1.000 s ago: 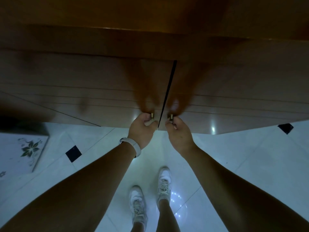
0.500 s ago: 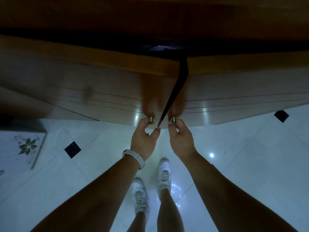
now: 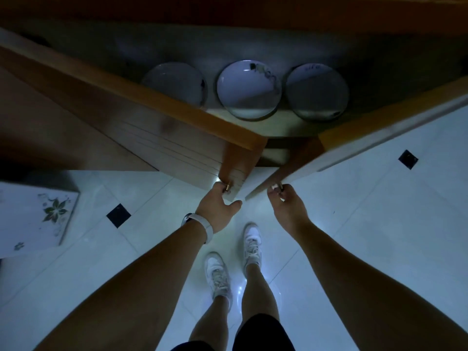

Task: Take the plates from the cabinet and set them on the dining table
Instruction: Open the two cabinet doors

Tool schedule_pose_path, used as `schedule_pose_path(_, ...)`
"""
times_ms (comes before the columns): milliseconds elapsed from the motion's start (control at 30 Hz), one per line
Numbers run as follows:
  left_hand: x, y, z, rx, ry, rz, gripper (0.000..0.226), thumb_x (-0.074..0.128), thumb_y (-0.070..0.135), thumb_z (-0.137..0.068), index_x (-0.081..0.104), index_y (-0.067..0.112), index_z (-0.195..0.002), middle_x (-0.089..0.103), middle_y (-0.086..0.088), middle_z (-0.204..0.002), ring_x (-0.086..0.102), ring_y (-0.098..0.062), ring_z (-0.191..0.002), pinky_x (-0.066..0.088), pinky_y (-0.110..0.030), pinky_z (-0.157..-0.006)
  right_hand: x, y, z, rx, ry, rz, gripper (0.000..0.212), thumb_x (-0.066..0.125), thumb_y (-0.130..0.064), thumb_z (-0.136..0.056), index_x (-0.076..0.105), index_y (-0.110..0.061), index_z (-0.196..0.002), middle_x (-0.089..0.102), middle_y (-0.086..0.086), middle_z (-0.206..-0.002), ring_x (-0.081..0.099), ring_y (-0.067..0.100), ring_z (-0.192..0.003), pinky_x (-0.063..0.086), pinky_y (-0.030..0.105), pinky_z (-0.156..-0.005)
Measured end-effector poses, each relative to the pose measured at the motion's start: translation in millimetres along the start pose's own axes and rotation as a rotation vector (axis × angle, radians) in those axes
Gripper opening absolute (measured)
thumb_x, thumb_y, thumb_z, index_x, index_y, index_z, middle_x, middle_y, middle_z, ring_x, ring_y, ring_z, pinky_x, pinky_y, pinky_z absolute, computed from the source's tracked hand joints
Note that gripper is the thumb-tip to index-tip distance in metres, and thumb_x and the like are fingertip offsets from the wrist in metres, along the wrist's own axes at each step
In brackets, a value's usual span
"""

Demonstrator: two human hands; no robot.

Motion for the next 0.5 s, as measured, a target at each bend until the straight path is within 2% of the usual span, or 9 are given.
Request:
schedule_pose_path(167, -4.4, -23.9, 38.0, -0.075, 0.176, 0.036, 0.041, 0.076, 0.036, -0.075, 0.051, 0.019, -0.102, 0.060, 0.001, -0.099, 0.059, -0.020, -0.089, 0.043, -0.026, -0.073, -8.8, 4.3, 26.7, 0.015, 0.103, 0.029, 0.049, 0.060, -0.065, -0.078, 0.052, -0.023, -0.102, 0.062, -0.014, -0.083, 0.061, 0.003, -0.073, 0.042, 0.022, -0.056)
schedule_pose_path(233, -7.8, -32.8, 49.3, -0.103, 0.234, 0.045, 0.048, 0.075, 0.046, -0.072, 0.056, 0.017, -0.105, 0.063, 0.000, -0.100, 0.061, -0.020, -0.090, 0.049, -0.031, -0.077, -12.2, 2.5, 32.0, 0.028, 0.156, 0.023, 0.052, 0.059, -0.067, -0.077, 0.056, -0.022, -0.103, 0.059, -0.018, -0.084, 0.059, 0.002, -0.076, 0.041, 0.023, -0.057)
schedule_pose_path(300, -13.3, -40.3, 58.5, -0.142, 0.278, 0.038, 0.057, 0.069, 0.061, -0.066, 0.063, 0.018, -0.102, 0.067, 0.001, -0.094, 0.064, -0.019, -0.086, 0.053, -0.034, -0.076, -16.2, -1.9, 33.2, 0.039, 0.192, 0.048, 0.055, 0.055, -0.071, -0.077, 0.059, -0.023, -0.103, 0.058, -0.019, -0.082, 0.056, -0.001, -0.071, 0.038, 0.020, -0.053)
schedule_pose_path(400, -19.6, -53.2, 68.1, -0.197, 0.296, 0.021, 0.068, 0.059, 0.076, -0.060, 0.068, 0.013, -0.086, 0.069, 0.000, -0.074, 0.067, -0.019, -0.073, 0.055, -0.033, -0.066, -21.1, -11.7, 32.0, 0.003, 0.190, 0.147, 0.058, 0.047, -0.077, -0.075, 0.063, -0.028, -0.103, 0.060, -0.017, -0.079, 0.054, 0.000, -0.065, 0.036, 0.020, -0.050)
schedule_pose_path(500, -25.4, -57.9, 73.7, -0.207, 0.289, -0.089, 0.070, 0.051, 0.082, -0.060, 0.070, 0.020, -0.086, 0.068, 0.005, -0.073, 0.066, -0.016, -0.072, 0.051, -0.029, -0.064, -24.3, -15.5, 32.1, 0.014, 0.197, 0.228, 0.061, 0.038, -0.085, -0.073, 0.062, -0.035, -0.100, 0.063, -0.016, -0.081, 0.056, 0.002, -0.063, 0.039, 0.021, -0.049)
Point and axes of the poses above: each hand's wrist, its own z-axis away from the middle knuckle, its own x-axis out of the palm, y = z × x, the point moved 9 cm from there along -z, towards the middle knuckle
